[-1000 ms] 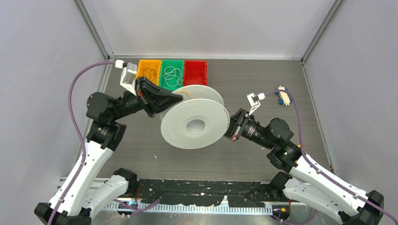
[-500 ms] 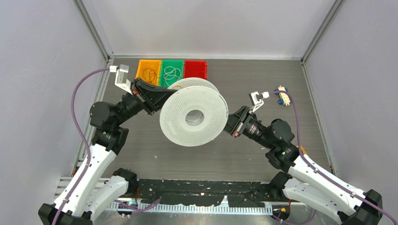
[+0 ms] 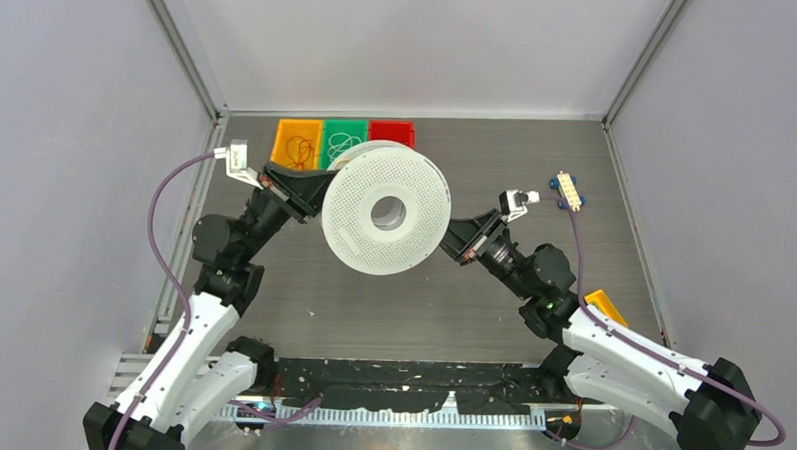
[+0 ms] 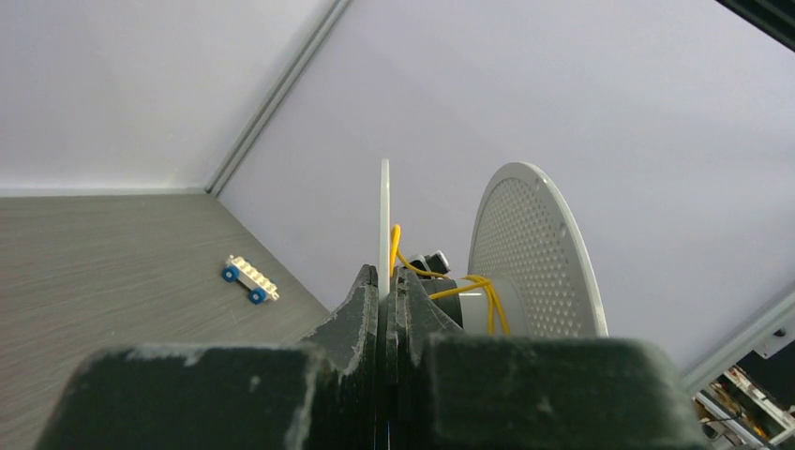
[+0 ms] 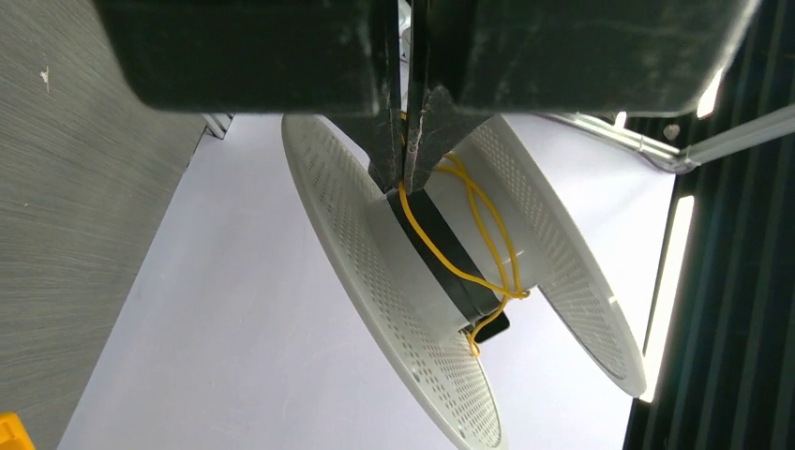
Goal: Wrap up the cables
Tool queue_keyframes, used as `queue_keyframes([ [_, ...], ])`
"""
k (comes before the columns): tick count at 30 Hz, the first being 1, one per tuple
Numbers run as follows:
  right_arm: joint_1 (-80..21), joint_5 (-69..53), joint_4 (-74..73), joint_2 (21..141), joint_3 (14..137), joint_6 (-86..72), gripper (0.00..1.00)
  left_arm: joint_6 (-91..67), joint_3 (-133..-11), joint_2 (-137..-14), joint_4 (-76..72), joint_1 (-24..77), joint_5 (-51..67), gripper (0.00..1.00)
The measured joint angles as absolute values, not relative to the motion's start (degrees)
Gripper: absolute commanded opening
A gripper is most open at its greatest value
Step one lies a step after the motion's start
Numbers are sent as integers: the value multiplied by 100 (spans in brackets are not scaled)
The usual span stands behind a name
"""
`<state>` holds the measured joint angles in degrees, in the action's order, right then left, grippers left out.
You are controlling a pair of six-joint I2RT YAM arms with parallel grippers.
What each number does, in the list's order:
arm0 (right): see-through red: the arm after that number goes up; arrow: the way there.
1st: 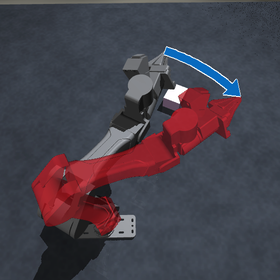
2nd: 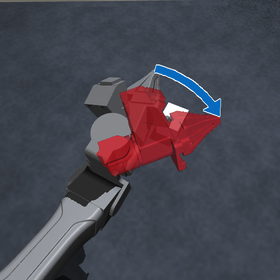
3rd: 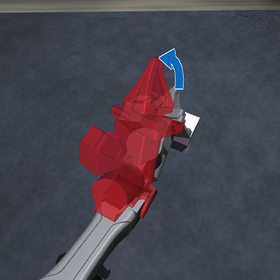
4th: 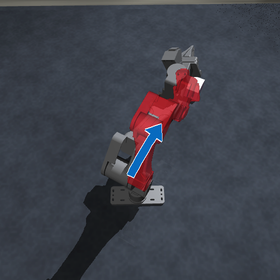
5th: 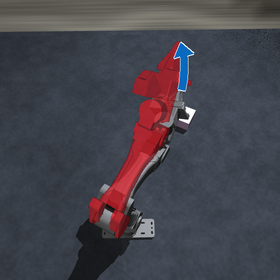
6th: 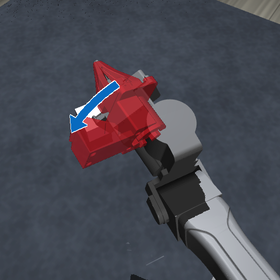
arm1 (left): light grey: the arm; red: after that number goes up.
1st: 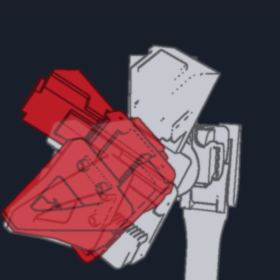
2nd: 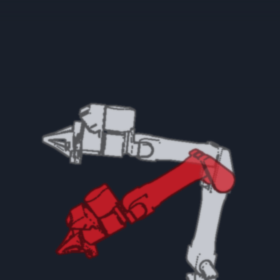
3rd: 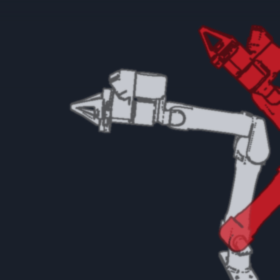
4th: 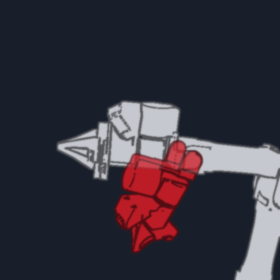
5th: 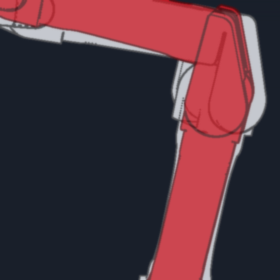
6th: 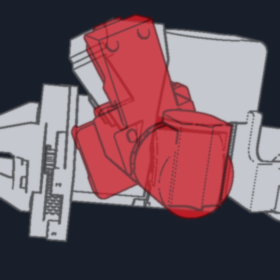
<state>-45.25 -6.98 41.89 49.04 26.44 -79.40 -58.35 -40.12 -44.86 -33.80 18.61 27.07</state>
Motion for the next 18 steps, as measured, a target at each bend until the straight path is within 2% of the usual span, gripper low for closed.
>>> queue_keyframes([
  [18, -4674, 642, 4593, 4971, 2331, -8453, 5, -6136, -3402, -4628, -4058, 1881, 2001, 0],
])
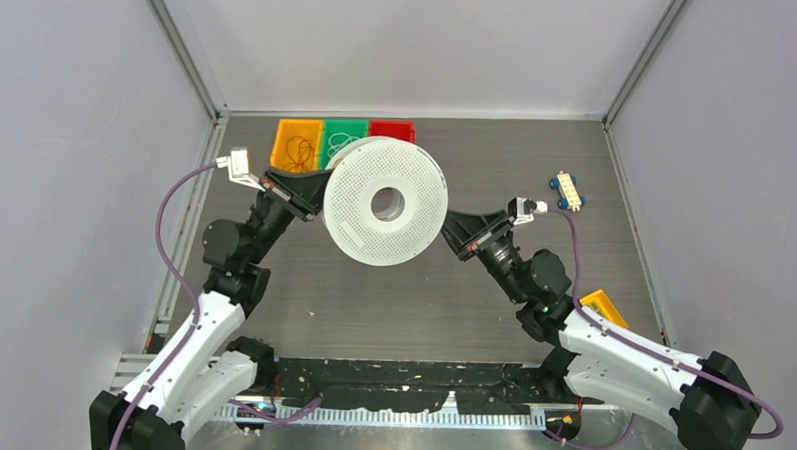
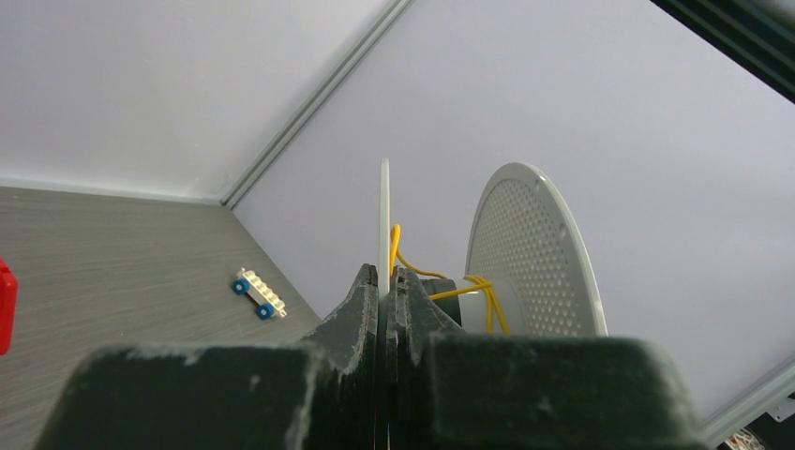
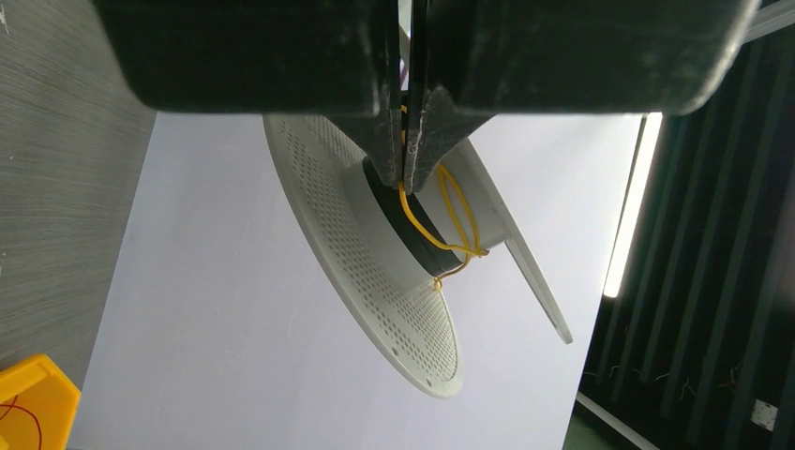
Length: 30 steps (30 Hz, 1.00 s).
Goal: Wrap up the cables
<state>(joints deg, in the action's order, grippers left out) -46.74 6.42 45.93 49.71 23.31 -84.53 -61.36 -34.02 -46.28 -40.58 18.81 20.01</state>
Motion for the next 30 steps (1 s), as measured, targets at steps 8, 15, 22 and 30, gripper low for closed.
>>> queue_keyframes([
  [8, -5098, 1090, 4672, 5221, 2285, -8545, 6, -6222, -3306, -4698, -4093, 1900, 1664, 0],
  [15, -5369, 1391, 4810, 5688, 2250, -8576, 5, -6337, -3030, -4713, -4080, 1903, 1304, 0],
  [22, -5380, 1581, 4978, 5981, 2250, -8589, 5, -6532, -2897, -4737, -3977, 1903, 1020, 0],
  [30, -5433, 1669, 5301, 6541, 2324, -8650, 5, -6619, -2832, -4742, -3736, 1907, 731, 0],
])
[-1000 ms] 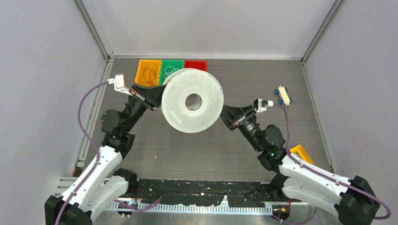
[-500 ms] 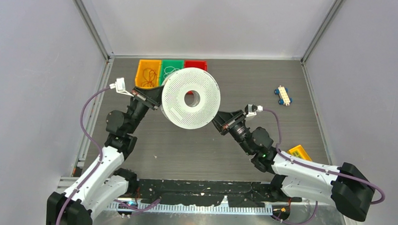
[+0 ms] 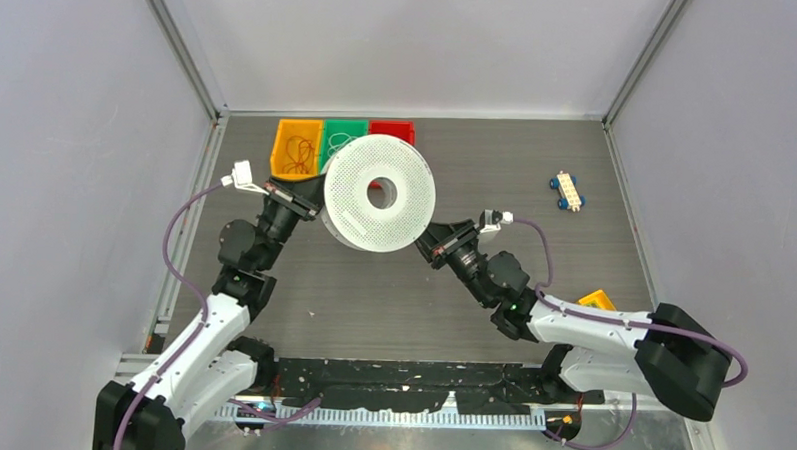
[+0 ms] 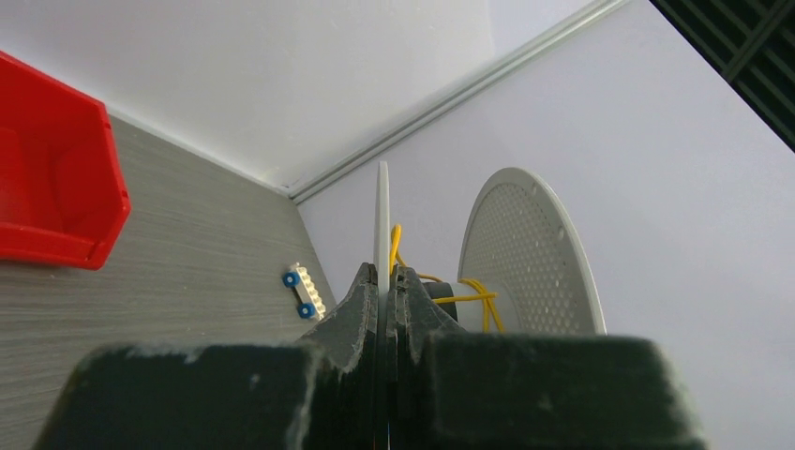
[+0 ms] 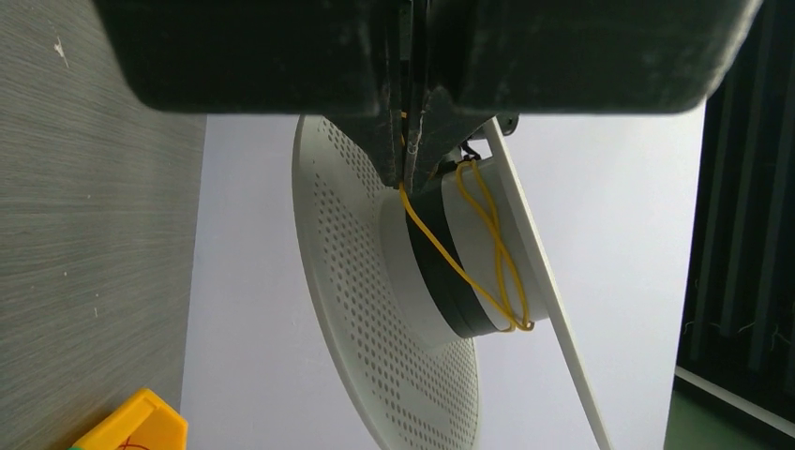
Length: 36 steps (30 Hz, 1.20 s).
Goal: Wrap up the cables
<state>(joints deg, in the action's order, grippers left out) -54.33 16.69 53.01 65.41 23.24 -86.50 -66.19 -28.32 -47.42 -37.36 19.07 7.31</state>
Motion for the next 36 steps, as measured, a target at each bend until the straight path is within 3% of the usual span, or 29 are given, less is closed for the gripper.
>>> queue_keyframes([
  [6, -5636, 1693, 5365, 6882, 2458, -8654, 10, -6742, -2694, -4742, -3647, 1907, 545, 0],
  [10, -5706, 1743, 5384, 6991, 2519, -8654, 5, -6768, -2676, -4742, -3642, 1909, 508, 0],
  [21, -5931, 2119, 5363, 7244, 2661, -8742, 6, -6906, -2423, -4751, -3929, 1918, 399, 0],
  [28, -5986, 2283, 5363, 7352, 2663, -8750, 17, -6858, -2300, -4711, -4045, 1940, 255, 0],
  [36, -5994, 2333, 5402, 7356, 2617, -8737, 21, -6829, -2298, -4659, -4163, 1940, 108, 0],
])
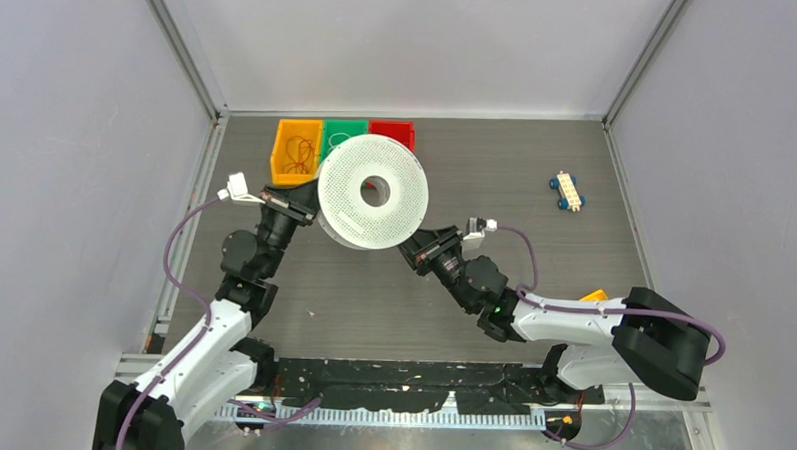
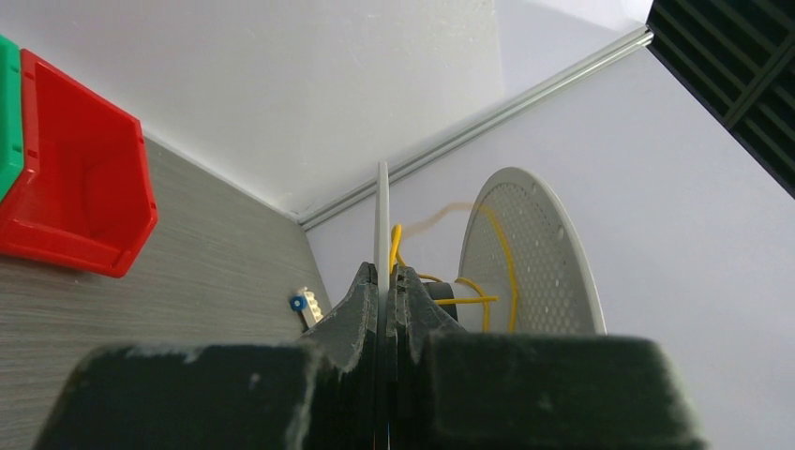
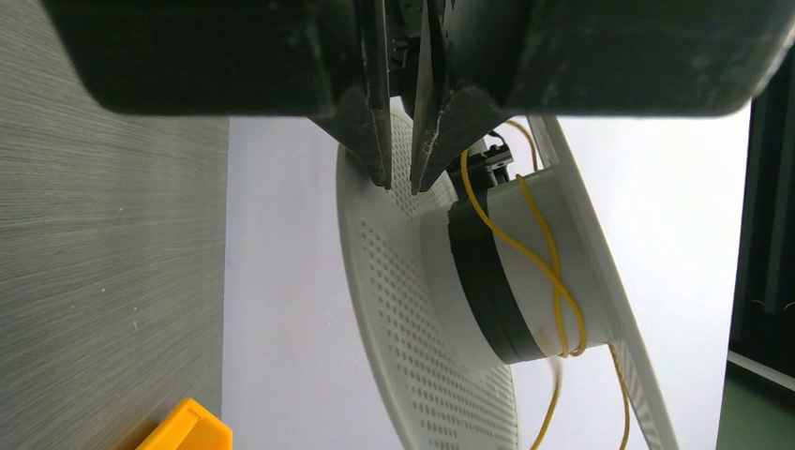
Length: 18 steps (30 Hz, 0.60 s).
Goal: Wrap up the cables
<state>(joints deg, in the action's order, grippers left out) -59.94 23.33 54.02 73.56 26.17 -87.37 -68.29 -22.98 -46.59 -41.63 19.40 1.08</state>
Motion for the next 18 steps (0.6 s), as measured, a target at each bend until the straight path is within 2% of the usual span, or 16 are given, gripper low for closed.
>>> queue_keyframes([
  [12, -5996, 2585, 5240, 6744, 2180, -8433, 25, -6600, -2176, -4558, -4303, 1940, 19, 0],
  [18, -5999, 2617, 4244, 5883, 1988, -8156, 29, -6396, -2161, -4560, -4305, 1940, 3, 0],
])
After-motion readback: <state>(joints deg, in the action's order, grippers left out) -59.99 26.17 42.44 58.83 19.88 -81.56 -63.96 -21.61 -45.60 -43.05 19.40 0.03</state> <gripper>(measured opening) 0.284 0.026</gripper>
